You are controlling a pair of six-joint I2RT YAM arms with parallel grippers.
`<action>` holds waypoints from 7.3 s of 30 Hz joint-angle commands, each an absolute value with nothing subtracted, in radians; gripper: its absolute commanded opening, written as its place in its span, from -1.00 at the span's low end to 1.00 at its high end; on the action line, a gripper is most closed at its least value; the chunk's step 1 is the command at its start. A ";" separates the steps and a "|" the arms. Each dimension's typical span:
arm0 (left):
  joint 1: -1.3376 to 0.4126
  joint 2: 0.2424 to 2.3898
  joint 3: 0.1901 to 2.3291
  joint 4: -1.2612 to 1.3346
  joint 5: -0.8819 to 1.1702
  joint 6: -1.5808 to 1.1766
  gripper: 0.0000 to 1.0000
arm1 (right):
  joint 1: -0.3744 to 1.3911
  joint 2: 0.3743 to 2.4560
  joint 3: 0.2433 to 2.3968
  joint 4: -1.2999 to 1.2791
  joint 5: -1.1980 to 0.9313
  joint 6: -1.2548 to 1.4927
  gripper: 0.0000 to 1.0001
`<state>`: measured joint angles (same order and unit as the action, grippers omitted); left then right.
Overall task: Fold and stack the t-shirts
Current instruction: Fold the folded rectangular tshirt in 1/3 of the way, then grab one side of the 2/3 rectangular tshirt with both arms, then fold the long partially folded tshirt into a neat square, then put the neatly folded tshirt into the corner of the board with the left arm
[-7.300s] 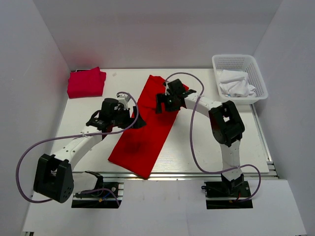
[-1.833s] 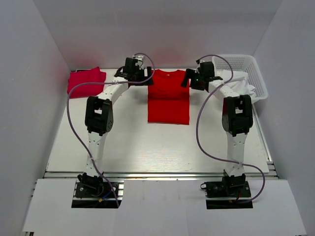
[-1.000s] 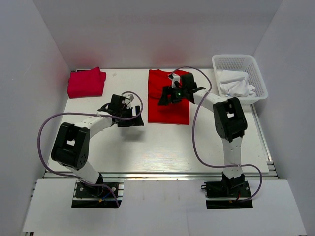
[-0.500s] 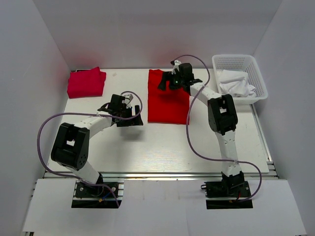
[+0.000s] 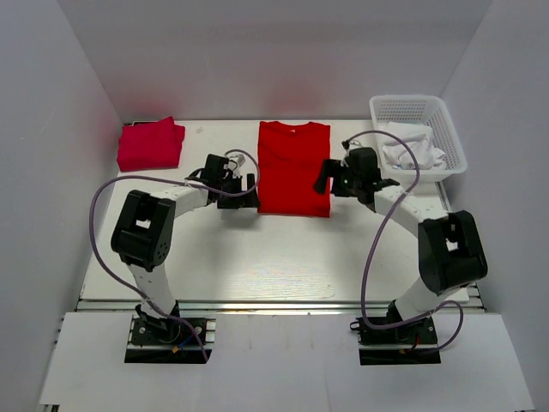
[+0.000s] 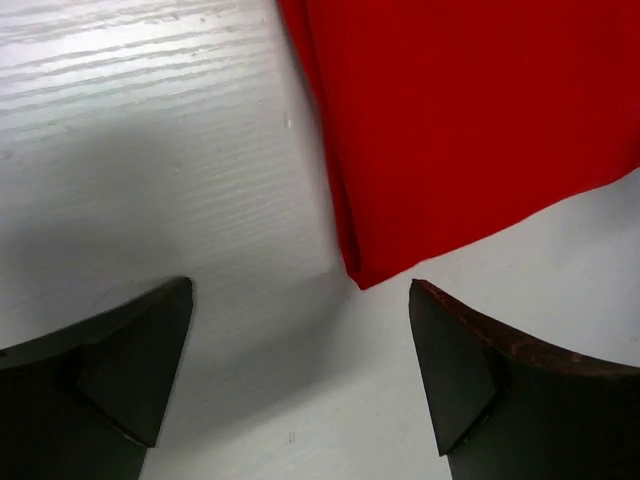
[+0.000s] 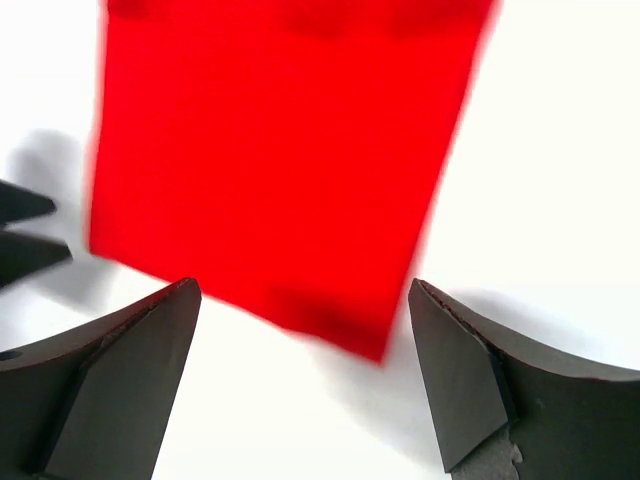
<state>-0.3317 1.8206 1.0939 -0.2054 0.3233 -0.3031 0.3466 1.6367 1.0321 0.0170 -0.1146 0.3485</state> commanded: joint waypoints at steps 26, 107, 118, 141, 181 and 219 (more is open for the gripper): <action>-0.408 1.965 1.189 -0.239 0.340 -0.282 -1.00 | 0.316 1.746 0.888 -0.012 -0.228 0.342 -1.00; -0.161 2.063 1.663 -0.436 0.227 -0.499 -0.13 | 0.299 2.253 1.920 -0.186 -0.324 0.204 -0.75; -0.176 1.956 1.637 -0.355 0.350 -0.374 1.00 | 0.298 2.082 1.768 -0.140 -0.428 0.201 0.80; -0.239 2.132 1.622 -0.520 0.216 -0.311 1.00 | 0.298 2.008 1.563 -0.156 -0.413 0.189 0.80; -0.203 2.094 2.112 -0.774 0.319 0.293 -1.00 | 0.285 1.680 1.210 -0.032 -0.322 0.238 0.80; 0.167 2.230 2.342 -0.661 0.000 0.549 -1.00 | 0.293 1.733 1.292 -0.068 -0.311 0.271 0.80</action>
